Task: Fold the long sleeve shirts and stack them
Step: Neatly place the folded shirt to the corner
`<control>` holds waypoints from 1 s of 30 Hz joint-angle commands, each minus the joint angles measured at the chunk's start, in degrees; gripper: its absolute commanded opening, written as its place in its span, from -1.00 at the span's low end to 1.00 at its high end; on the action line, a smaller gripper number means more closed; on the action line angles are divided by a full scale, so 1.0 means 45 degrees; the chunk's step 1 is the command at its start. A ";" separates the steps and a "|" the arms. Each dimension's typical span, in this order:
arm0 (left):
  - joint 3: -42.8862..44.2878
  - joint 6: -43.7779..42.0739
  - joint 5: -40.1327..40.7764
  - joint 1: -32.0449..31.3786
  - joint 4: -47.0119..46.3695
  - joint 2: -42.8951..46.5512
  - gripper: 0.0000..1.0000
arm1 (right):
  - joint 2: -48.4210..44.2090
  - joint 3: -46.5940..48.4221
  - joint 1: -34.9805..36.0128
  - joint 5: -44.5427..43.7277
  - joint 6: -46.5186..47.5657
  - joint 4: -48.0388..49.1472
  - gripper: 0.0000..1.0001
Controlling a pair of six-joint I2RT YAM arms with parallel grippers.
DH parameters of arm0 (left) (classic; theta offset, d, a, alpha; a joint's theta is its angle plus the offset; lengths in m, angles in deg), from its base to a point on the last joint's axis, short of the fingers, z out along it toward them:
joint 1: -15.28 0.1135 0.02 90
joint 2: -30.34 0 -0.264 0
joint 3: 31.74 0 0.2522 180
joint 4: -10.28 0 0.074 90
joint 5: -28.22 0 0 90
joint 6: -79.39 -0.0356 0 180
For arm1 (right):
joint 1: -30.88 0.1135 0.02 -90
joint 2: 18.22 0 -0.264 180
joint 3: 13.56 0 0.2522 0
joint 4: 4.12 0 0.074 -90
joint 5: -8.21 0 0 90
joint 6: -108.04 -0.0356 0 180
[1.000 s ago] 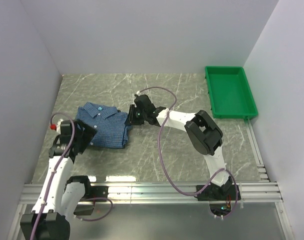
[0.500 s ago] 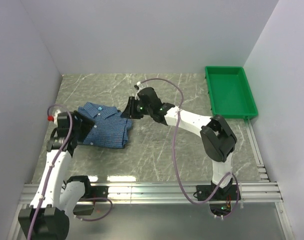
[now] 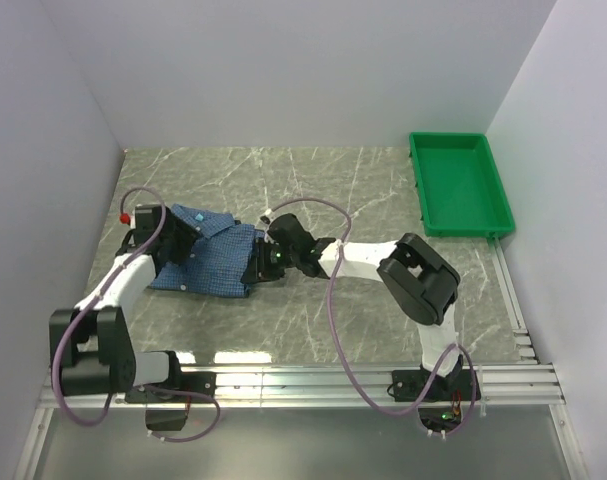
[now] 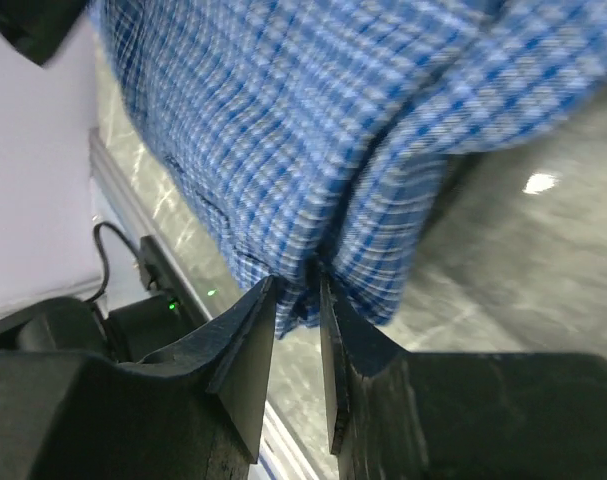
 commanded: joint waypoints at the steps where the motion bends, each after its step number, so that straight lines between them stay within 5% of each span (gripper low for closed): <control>1: -0.0183 0.0135 -0.0508 -0.0023 -0.1252 -0.0498 0.30 | -0.0411 -0.0188 -0.0183 -0.0886 0.0200 -0.0070 -0.36; 7: 0.0714 -0.0197 0.0367 -0.0023 0.0522 0.1256 0.45 | -0.1659 -0.0306 -0.0183 -0.1959 0.1215 -0.1182 -0.36; 11: 0.0348 0.0854 0.1247 -0.0023 0.2689 0.3286 0.72 | -0.3103 -0.0774 -0.0202 -0.3227 0.1958 -0.2121 -0.30; 14: -0.0979 0.1771 0.0920 -0.0023 0.3259 0.5198 0.85 | -0.4490 -0.1418 -0.0397 -0.3797 0.2466 -0.2629 0.11; 18: -0.3167 0.3101 0.0119 -0.0043 0.2695 0.6606 0.96 | -0.6518 -0.2412 -0.0963 -0.4091 0.2759 -0.3371 0.64; 21: -0.4730 0.3805 -0.0409 -0.0023 0.1311 0.7214 0.98 | -0.7866 -0.3135 -0.1567 -0.4111 0.2973 -0.3840 0.82; 30: -0.7291 0.5778 -0.0372 -0.0316 -0.2108 0.7197 0.96 | -1.0877 -0.5284 -0.2603 -0.4072 0.3404 -0.4076 0.86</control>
